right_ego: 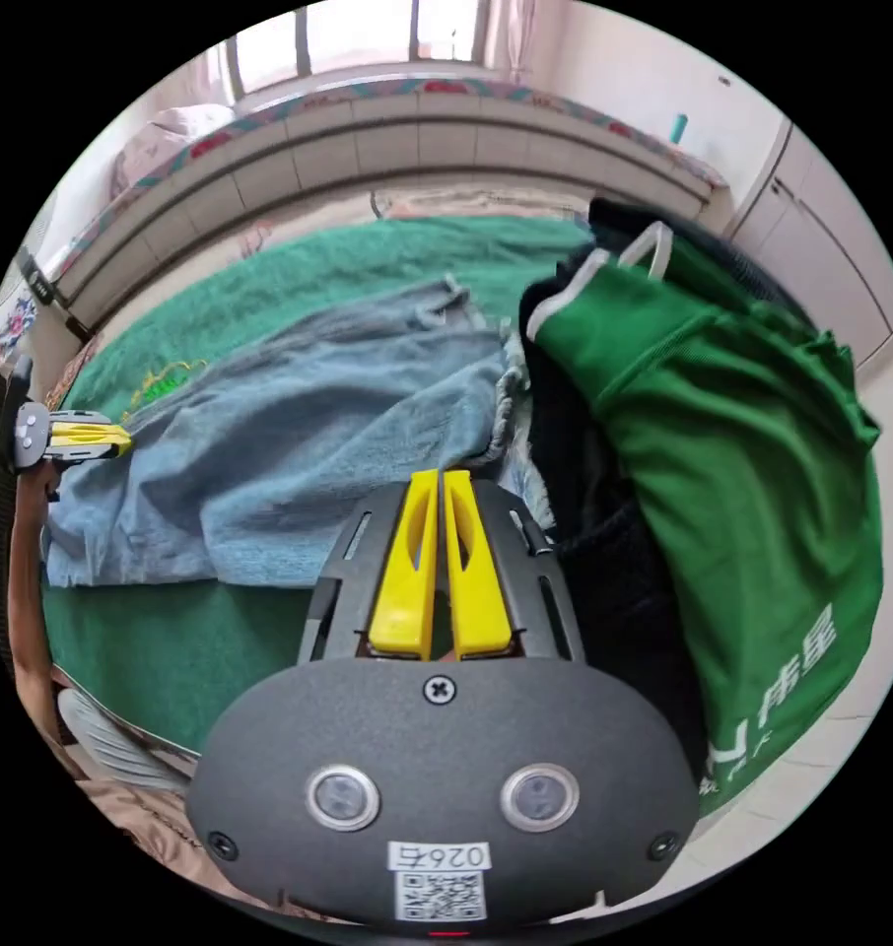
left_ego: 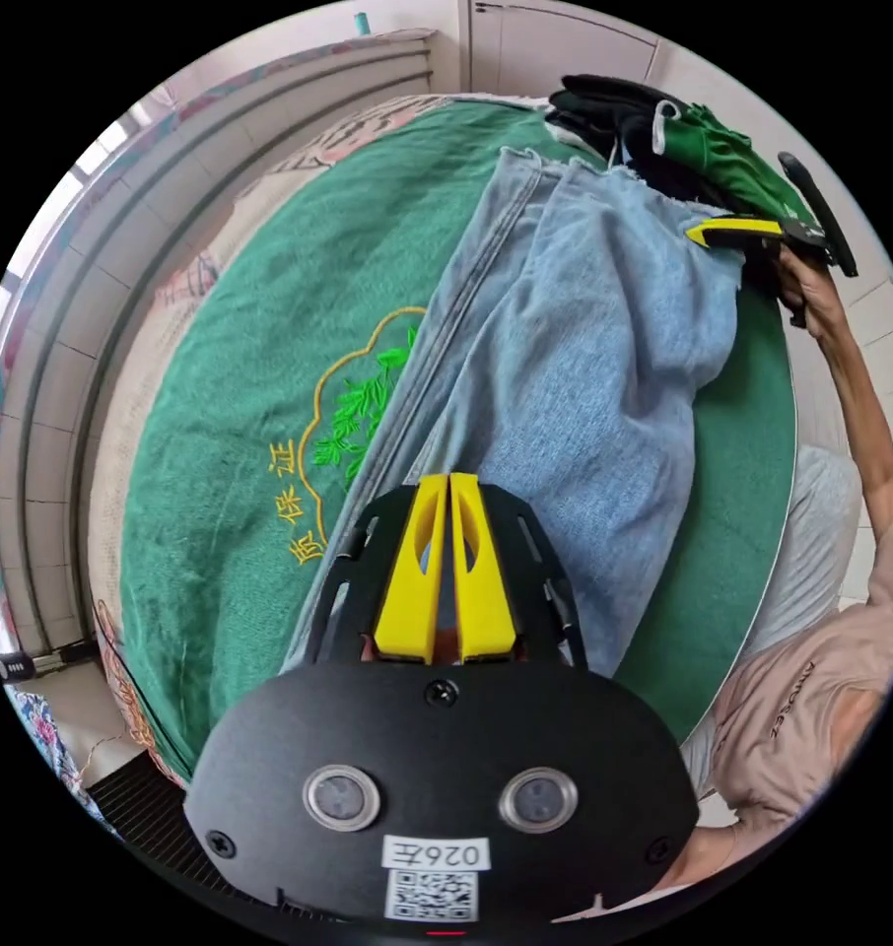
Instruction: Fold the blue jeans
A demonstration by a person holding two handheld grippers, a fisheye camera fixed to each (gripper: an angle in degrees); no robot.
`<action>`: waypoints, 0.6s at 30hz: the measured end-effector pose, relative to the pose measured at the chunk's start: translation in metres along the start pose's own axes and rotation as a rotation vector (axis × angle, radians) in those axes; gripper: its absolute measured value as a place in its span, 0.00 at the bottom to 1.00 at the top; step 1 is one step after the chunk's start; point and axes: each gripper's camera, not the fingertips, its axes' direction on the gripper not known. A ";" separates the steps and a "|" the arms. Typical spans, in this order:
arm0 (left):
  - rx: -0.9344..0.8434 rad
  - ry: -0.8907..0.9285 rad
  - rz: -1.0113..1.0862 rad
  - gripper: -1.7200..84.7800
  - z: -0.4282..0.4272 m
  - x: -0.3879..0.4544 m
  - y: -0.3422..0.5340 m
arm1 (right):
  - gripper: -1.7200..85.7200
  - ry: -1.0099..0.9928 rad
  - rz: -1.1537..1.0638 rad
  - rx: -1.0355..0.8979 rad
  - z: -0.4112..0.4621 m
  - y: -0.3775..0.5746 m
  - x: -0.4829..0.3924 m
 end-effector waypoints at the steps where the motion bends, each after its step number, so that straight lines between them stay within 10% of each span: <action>1: 0.082 0.032 -0.028 0.02 -0.026 -0.009 0.018 | 0.00 -0.005 -0.017 0.083 -0.020 -0.004 0.000; 6: 0.324 0.061 -0.142 0.02 -0.087 -0.045 0.072 | 0.00 -0.006 -0.047 0.346 -0.077 -0.047 0.008; 11: 0.119 0.091 -0.151 0.06 -0.025 -0.048 0.070 | 0.03 0.097 -0.046 -0.008 0.041 -0.115 0.062; 18: 0.108 -0.038 -0.241 0.07 -0.091 -0.057 0.190 | 0.06 0.074 0.025 0.000 0.109 -0.063 0.136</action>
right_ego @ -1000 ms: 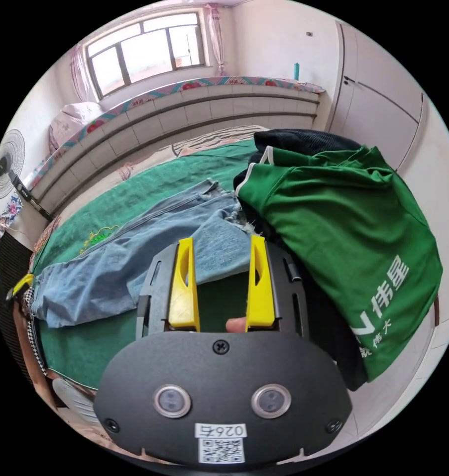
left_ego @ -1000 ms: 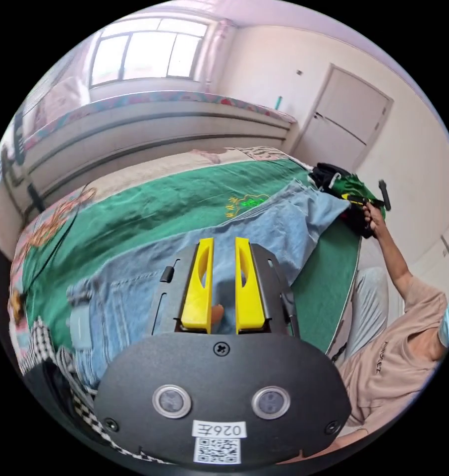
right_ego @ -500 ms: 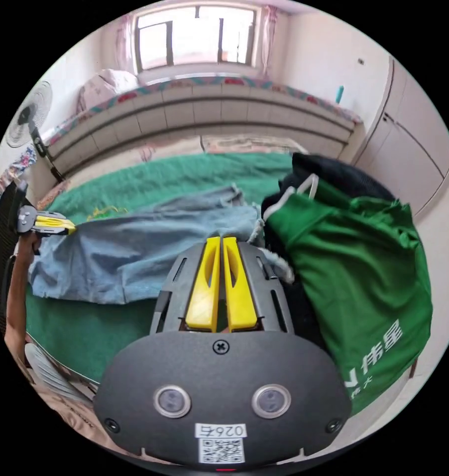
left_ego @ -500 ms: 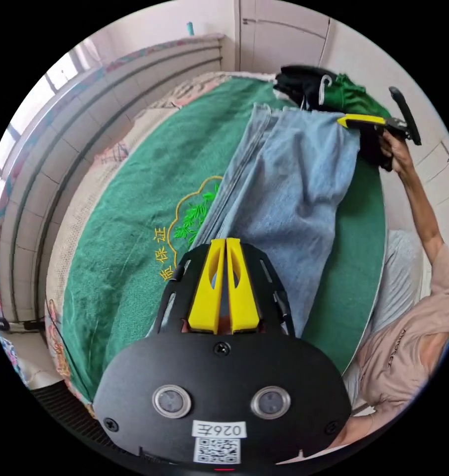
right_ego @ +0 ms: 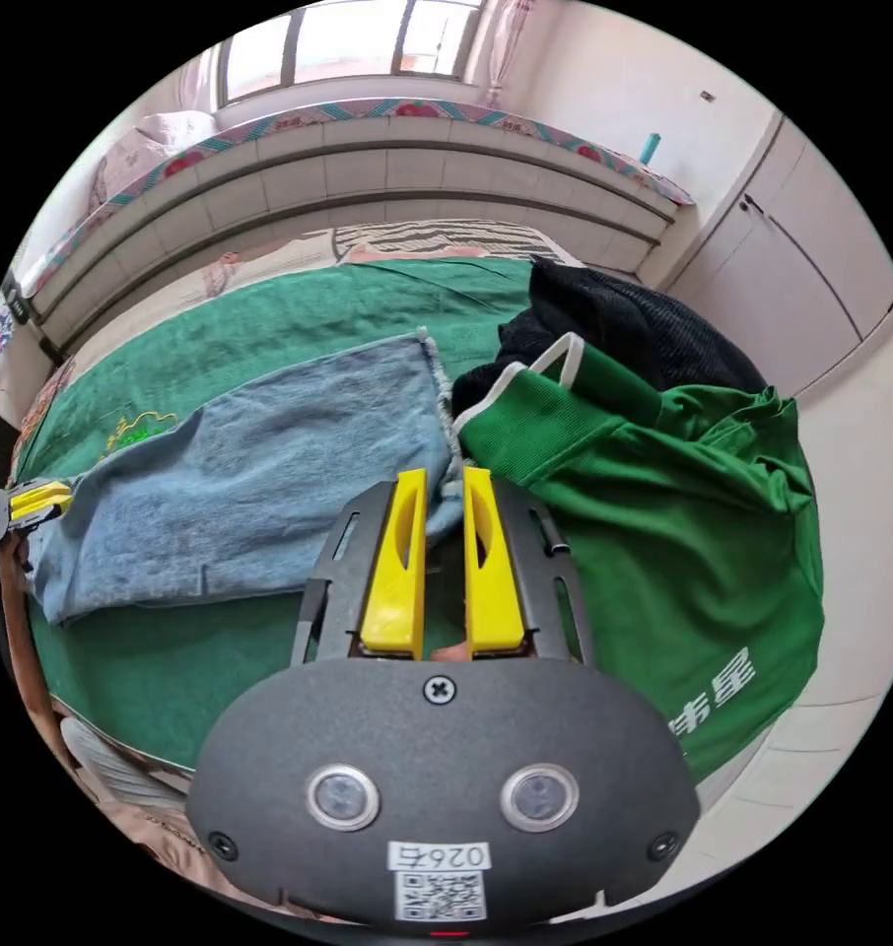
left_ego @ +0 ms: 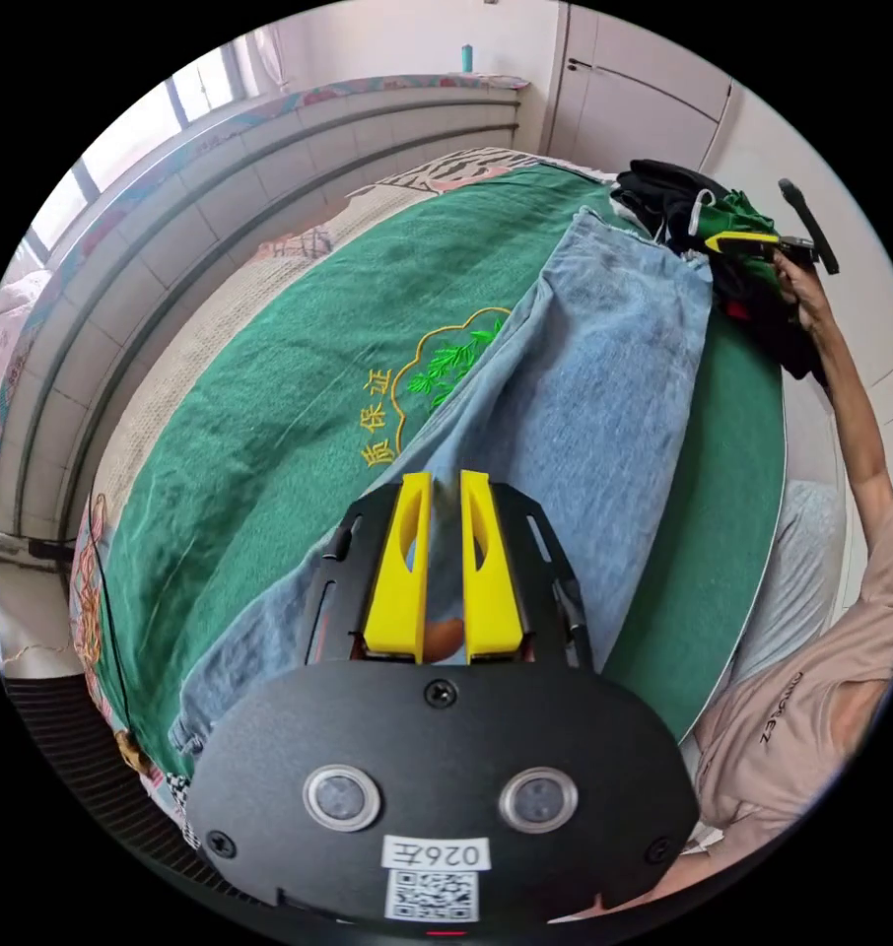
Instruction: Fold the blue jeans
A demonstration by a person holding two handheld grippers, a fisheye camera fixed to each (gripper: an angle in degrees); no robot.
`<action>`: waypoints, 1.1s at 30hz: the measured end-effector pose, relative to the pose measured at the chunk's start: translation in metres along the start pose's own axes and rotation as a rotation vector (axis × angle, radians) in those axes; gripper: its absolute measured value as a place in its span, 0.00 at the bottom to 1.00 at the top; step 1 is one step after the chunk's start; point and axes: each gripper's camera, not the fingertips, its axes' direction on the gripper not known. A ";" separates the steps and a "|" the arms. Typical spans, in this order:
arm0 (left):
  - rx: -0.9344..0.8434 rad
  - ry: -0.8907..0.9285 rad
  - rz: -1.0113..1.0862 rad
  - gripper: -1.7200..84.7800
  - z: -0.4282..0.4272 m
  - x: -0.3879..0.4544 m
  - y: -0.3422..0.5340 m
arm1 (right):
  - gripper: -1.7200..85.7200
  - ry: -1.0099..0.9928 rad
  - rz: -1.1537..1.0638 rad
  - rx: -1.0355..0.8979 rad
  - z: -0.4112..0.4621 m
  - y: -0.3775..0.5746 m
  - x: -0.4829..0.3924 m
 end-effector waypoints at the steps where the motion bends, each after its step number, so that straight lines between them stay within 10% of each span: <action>1: 0.063 -0.006 -0.040 0.05 -0.035 -0.014 0.035 | 0.06 -0.054 -0.025 0.026 0.002 0.011 0.003; 13: 0.608 0.017 -0.768 0.09 -0.242 -0.184 0.440 | 0.03 -0.610 -0.689 0.126 -0.020 0.117 -0.164; 19: 0.648 0.375 -1.057 0.13 -0.185 -0.273 0.539 | 0.07 -0.712 -0.920 0.057 0.027 0.173 -0.288; 25: 0.806 0.294 -0.967 0.13 -0.248 -0.288 0.544 | 0.15 -0.573 -1.061 0.171 0.091 0.241 -0.376; 29: 0.574 0.047 -0.686 0.11 -0.278 -0.301 0.458 | 0.07 -0.463 -1.046 0.146 0.153 0.250 -0.387; 31: 0.141 -0.028 -0.733 0.03 -0.237 -0.337 0.428 | 0.05 -0.441 -1.076 0.230 0.155 0.268 -0.368; 33: 0.170 0.033 -0.816 0.02 -0.237 -0.362 0.454 | 0.04 -0.403 -1.151 0.290 0.160 0.289 -0.348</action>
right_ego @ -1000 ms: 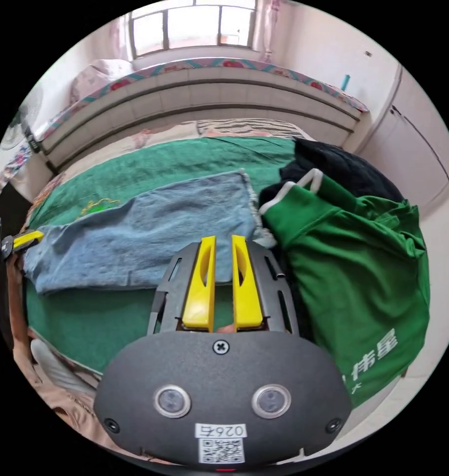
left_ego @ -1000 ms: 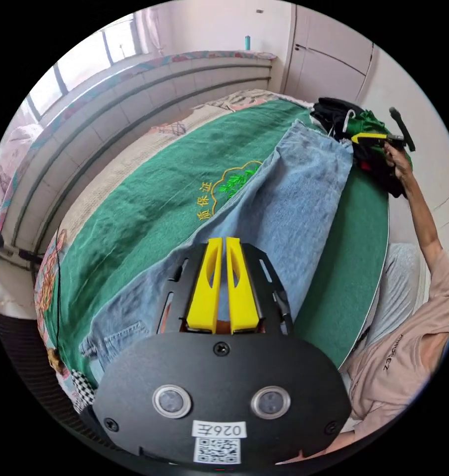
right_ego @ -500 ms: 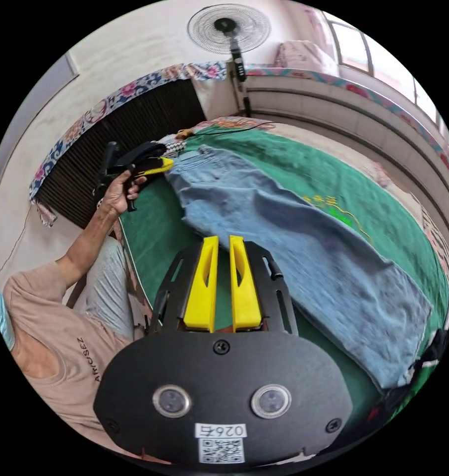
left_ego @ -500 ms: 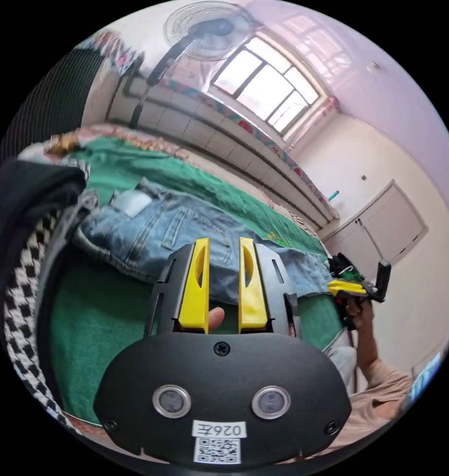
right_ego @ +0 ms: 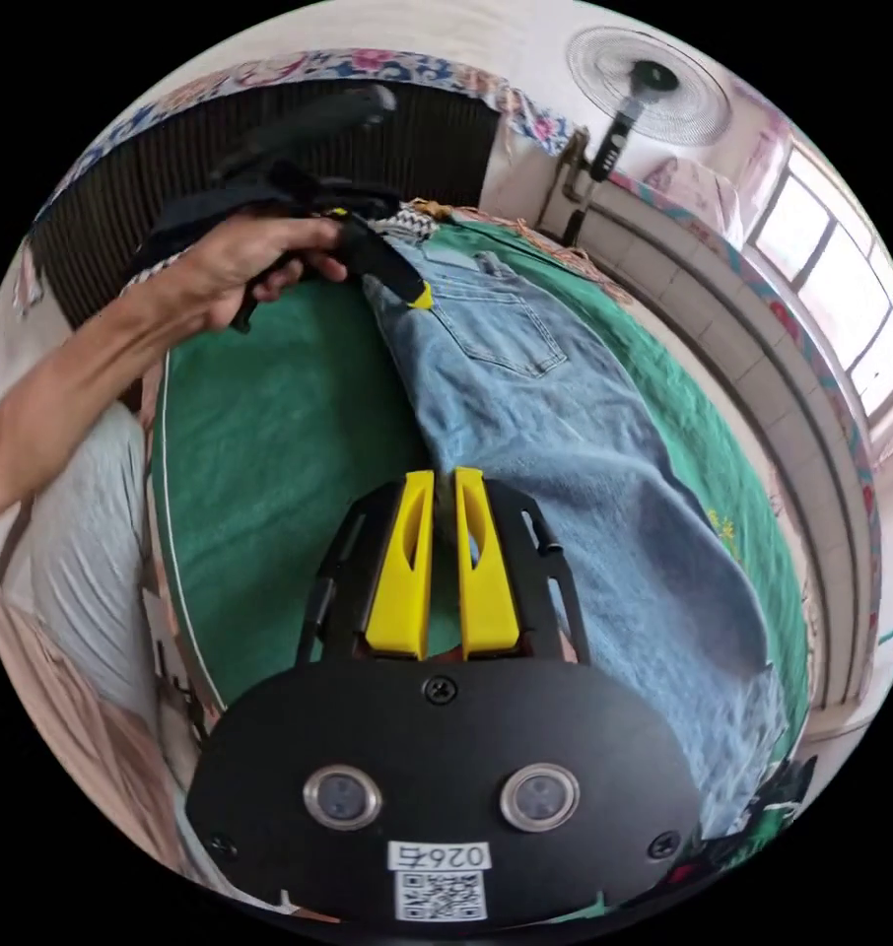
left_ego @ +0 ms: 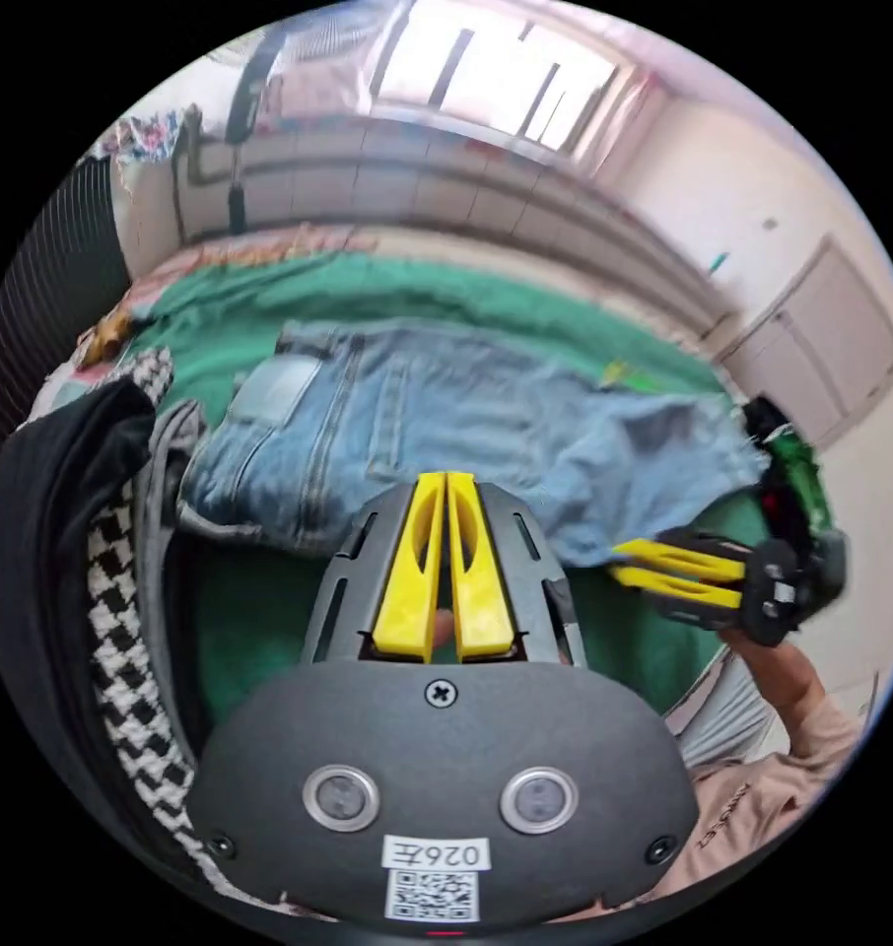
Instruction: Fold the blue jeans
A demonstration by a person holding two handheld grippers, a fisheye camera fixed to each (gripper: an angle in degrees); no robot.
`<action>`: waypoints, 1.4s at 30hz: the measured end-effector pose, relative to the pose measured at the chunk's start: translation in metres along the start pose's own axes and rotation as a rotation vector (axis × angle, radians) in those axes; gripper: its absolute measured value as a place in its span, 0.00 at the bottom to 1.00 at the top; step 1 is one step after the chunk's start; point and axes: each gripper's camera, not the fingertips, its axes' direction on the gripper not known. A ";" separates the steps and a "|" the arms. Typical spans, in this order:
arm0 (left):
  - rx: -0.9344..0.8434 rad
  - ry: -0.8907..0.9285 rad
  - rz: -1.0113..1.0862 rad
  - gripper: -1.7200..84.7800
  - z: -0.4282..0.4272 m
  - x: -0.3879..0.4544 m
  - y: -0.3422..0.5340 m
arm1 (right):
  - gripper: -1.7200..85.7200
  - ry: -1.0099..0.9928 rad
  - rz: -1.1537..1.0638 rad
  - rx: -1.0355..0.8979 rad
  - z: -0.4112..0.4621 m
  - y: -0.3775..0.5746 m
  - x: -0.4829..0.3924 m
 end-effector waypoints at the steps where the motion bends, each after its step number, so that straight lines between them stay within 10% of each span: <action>1: 0.043 0.095 -0.087 0.01 -0.017 -0.030 0.003 | 0.04 0.020 -0.037 -0.009 -0.003 0.017 0.000; 14: 0.514 0.473 -0.503 0.09 -0.138 -0.178 0.086 | 0.10 -0.259 0.334 0.148 0.037 -0.108 0.280; 21: 0.339 0.131 -0.488 0.27 -0.125 -0.178 0.033 | 0.13 -0.279 0.320 0.132 0.127 -0.248 0.303; 26: 0.081 0.463 -0.395 0.15 -0.053 -0.196 -0.003 | 0.06 -0.296 0.277 -0.130 0.204 -0.295 0.298; 34: 0.322 0.710 -0.578 0.09 -0.104 -0.220 0.061 | 0.01 -0.533 0.230 0.391 0.055 -0.285 0.330; 39: 0.311 0.713 -0.714 0.18 -0.087 -0.221 0.097 | 0.06 -0.555 0.299 -0.033 0.166 -0.343 0.307; 42: 0.352 0.724 -0.704 0.20 -0.099 -0.205 0.114 | 0.07 -0.478 0.364 0.035 0.155 -0.353 0.290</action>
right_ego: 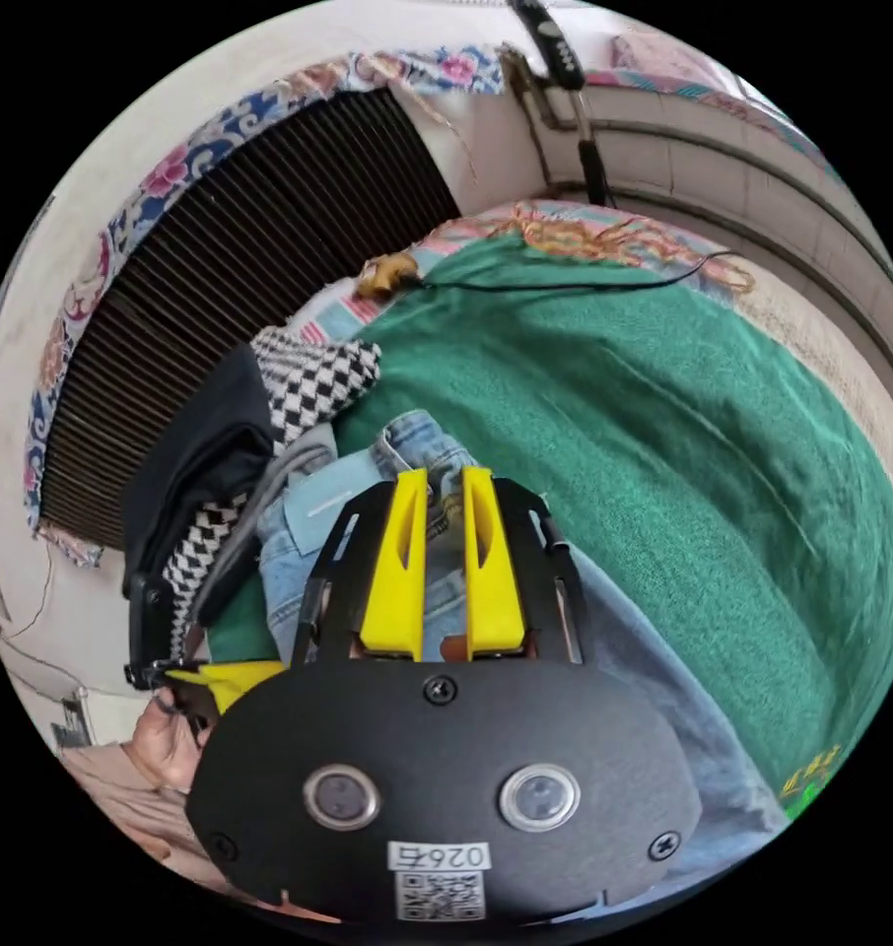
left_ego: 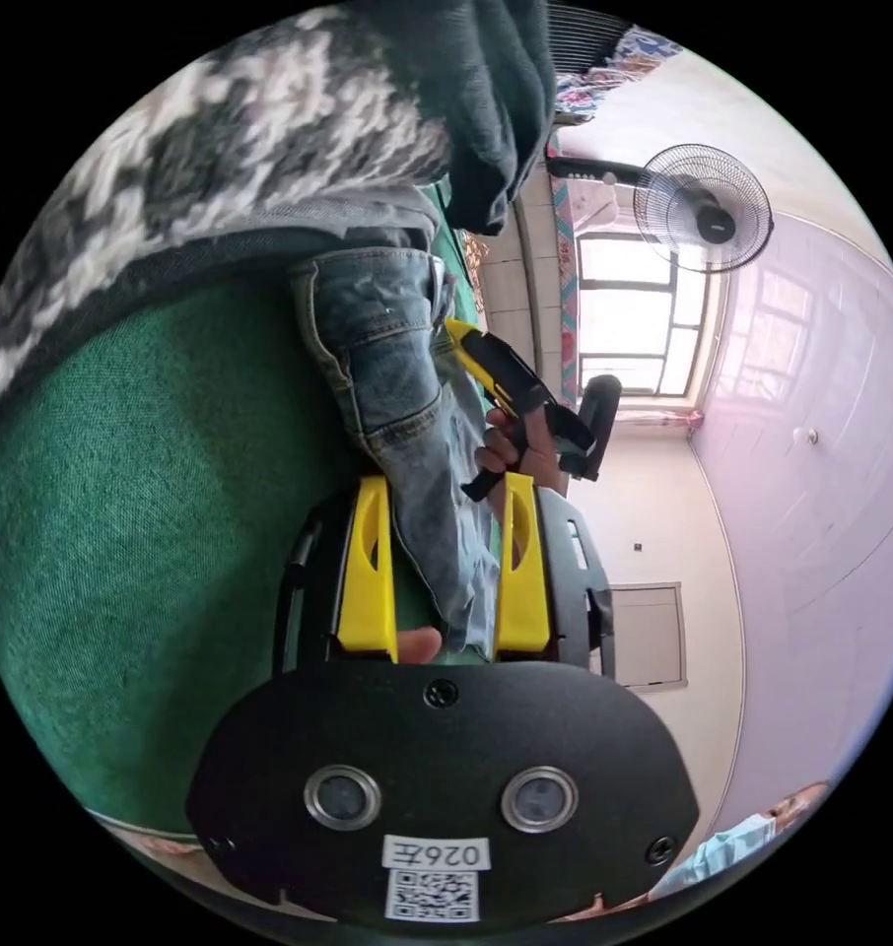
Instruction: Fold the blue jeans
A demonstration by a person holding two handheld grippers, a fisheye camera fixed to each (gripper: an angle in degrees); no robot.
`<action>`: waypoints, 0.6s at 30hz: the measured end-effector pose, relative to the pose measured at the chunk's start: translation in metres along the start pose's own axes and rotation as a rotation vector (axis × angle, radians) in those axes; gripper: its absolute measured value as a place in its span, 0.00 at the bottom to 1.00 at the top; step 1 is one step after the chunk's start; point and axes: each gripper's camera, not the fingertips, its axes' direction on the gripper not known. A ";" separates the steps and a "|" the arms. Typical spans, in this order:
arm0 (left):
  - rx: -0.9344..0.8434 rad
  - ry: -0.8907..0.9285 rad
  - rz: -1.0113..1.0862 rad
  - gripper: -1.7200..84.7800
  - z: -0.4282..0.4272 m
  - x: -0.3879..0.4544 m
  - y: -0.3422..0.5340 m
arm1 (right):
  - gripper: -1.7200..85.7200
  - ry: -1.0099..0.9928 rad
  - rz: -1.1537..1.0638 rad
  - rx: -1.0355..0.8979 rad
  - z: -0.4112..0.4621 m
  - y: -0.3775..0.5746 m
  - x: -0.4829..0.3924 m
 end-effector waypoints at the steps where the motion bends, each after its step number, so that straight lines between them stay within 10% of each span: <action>1: 0.014 -0.017 0.029 0.19 -0.003 0.009 0.011 | 0.06 -0.055 -0.001 0.085 -0.017 0.002 -0.012; 6: 0.001 -0.054 0.089 0.20 -0.001 0.033 0.057 | 0.03 -0.103 -0.077 0.199 -0.084 0.029 -0.065; 10: -0.067 0.231 0.085 0.16 0.014 0.028 0.106 | 0.01 0.177 -0.098 0.132 -0.128 0.086 -0.082; 18: -0.314 0.198 0.448 0.03 0.080 0.096 0.191 | 0.01 0.541 0.192 -0.047 -0.218 0.218 -0.018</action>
